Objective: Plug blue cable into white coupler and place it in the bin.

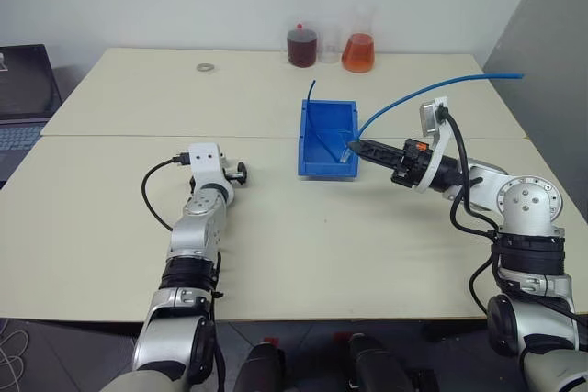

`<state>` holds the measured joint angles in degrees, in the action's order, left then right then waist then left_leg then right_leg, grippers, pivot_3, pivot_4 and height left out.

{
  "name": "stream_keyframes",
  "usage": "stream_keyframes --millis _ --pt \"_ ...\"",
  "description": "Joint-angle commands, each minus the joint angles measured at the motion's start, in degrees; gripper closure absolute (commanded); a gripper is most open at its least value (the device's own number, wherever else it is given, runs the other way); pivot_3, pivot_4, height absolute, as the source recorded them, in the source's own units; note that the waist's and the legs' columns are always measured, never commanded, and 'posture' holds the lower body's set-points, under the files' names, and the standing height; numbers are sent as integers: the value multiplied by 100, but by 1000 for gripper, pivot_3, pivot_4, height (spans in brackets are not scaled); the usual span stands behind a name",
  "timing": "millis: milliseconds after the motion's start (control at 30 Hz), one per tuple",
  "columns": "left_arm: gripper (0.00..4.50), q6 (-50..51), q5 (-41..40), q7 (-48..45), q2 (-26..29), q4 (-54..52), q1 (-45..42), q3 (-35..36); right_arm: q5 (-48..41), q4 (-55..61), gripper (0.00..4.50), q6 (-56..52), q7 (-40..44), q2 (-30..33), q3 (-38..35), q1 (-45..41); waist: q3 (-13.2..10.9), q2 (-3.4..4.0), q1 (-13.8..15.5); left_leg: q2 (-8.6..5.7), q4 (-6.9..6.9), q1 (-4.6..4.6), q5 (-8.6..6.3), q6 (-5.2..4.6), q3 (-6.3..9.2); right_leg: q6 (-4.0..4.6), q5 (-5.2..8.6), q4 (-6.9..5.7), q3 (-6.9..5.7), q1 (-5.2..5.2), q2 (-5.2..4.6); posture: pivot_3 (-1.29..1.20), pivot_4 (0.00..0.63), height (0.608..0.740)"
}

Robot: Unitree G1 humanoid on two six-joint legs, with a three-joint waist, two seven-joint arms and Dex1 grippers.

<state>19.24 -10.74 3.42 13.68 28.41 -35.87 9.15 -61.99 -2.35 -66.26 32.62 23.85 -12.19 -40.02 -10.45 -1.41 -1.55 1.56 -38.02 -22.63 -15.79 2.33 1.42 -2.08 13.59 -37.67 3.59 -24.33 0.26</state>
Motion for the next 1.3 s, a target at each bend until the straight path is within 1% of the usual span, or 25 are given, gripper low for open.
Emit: stream_keyframes --millis 33,100,133,200,233,267,300,333,400,433,467,533,567,700,733,867,933,967,1000,1033,1100,1133,1167,1233,1300 --pt "15 -148 101 -111 -48 305 -180 4 -51 223 4369 69 73 40 -110 -71 0 0 0 0 0 1 0 0 0 0 0 -2 0 0 0 0 150 740" --pt "15 -166 132 -78 -72 382 -235 28 -51 215 4369 72 77 40 -114 -72 0 0 -3 0 0 1 0 0 0 0 0 -2 0 0 0 0 150 740" --pt "383 -162 129 -51 -93 400 -253 51 -50 216 4369 75 78 39 -115 -69 0 0 -2 0 0 1 0 0 0 0 0 -3 0 0 0 0 150 740" --pt "738 -164 147 -50 -113 398 -266 47 -60 226 4369 74 68 33 -124 -58 0 0 -1 0 0 1 0 0 1 0 0 -3 -1 0 0 0 150 740" --pt "1000 -161 154 -50 -121 397 -269 49 -65 229 4369 73 63 30 -129 -54 0 0 -2 0 0 1 0 0 1 0 0 -3 0 0 0 0 150 740" --pt "1021 -152 160 -45 -129 390 -267 50 -70 238 4369 72 57 26 -132 -44 0 0 -1 0 0 1 0 0 1 0 0 -3 0 0 0 0 150 740" --pt "1460 -134 154 -35 -143 381 -263 63 -69 248 4369 74 54 25 -133 -32 0 0 -1 0 0 0 0 0 1 0 0 -3 -1 0 0 0 150 740" --pt "1468 -123 151 -32 -153 374 -260 73 -65 256 4369 78 53 25 -131 -23 0 0 -1 0 0 0 0 0 1 0 0 -2 -1 0 0 0 150 740" --pt "1900 -99 157 -32 -174 351 -248 94 -53 266 4369 91 52 28 -128 -13 0 0 0 0 0 0 0 0 1 0 0 -2 -1 0 -1 0 150 740" --pt "2010 -75 160 -24 -185 325 -231 102 -49 264 4369 97 52 24 -127 -14 0 0 0 0 0 0 0 0 1 0 0 -2 -1 0 -1 0 150 740" --pt "2282 -53 164 -20 -197 296 -211 109 -44 263 4369 103 53 22 -124 -12 0 0 0 0 0 0 0 0 1 0 0 -3 -1 0 -1 0 150 740" --pt "2589 -23 185 -20 -213 250 -181 123 -38 255 4369 113 50 16 -122 -13 0 0 1 0 0 1 0 0 1 0 0 -3 -1 0 -1 0 150 740" --pt "2869 -9 194 -18 -218 233 -173 133 -37 251 4369 116 48 14 -122 -15 0 0 1 0 0 1 0 0 1 0 0 -3 -1 1 -1 0 150 740" --pt "3645 116 194 60 -206 126 -102 228 -56 270 4369 107 29 7 -127 8 0 0 1 -1 -1 1 0 0 1 0 0 -3 -1 1 -2 0 150 740" --pt "3717 135 199 68 -196 112 -93 248 -54 270 4369 109 30 8 -124 12 0 0 -1 0 -1 1 0 0 1 0 0 -3 -1 1 -2 0 150 740" --pt "3717 282 238 8 -88 -39 -14 254 -30 310 4369 138 34 -3 -91 60 0 0 -12 0 0 2 0 0 0 0 0 -3 0 1 -2 0 150 740" --pt "3717 293 300 -496 132 -290 97 1 -25 359 4369 137 32 -6 -64 84 0 0 -18 0 0 2 0 0 0 0 0 -3 0 1 -2 0 150 740" --pt "3717 297 287 -1091 346 -578 222 -256 -16 397 4369 132 49 12 -41 96 0 0 -37 0 1 2 0 0 0 1 0 -4 0 0 -2 0 150 740" --pt "3717 264 194 -1989 726 -1073 468 -588 85 502 4369 165 178 115 77 136 0 1 -49 2 3 3 0 0 -1 1 0 -6 1 -1 0 0 150 740" --pt "3717 253 120 -2608 994 -1423 643 -808 163 578 4369 192 276 192 164 165 0 1 -68 2 4 4 0 1 -2 1 0 -9 2 -3 1 0 150 740" --pt "3717 362 -55 -3571 1504 -2003 978 -1110 316 711 4369 283 476 328 330 237 -1 2 -72 4 9 2 1 3 -1 5 1 -13 1 -8 2 0 150 740" --pt "3717 357 -280 -4216 1824 -2416 1241 -1195 336 734 4369 305 526 338 362 249 -1 2 -69 4 9 1 1 3 -1 7 2 -13 -1 -9 2 0 150 740" --pt "3717 350 -446 -4673 2051 -2716 1431 -1250 350 749 4369 323 564 345 382 260 -1 2 -69 6 9 0 1 3 1 7 3 -11 -2 -9 2 0 150 740" --pt "3717 206 -811 -5570 2343 -3179 1728 -1363 446 802 4369 401 695 382 503 241 -2 4 -69 6 9 1 0 2 -2 7 3 -11 0 -10 1 0 150 740" --pt "3717 -337 -836 -6207 2377 -3201 1821 -1580 674 911 4369 559 940 478 747 210 -5 10 -62 9 7 0 0 2 -3 6 4 -5 -2 -10 2 0 150 740"
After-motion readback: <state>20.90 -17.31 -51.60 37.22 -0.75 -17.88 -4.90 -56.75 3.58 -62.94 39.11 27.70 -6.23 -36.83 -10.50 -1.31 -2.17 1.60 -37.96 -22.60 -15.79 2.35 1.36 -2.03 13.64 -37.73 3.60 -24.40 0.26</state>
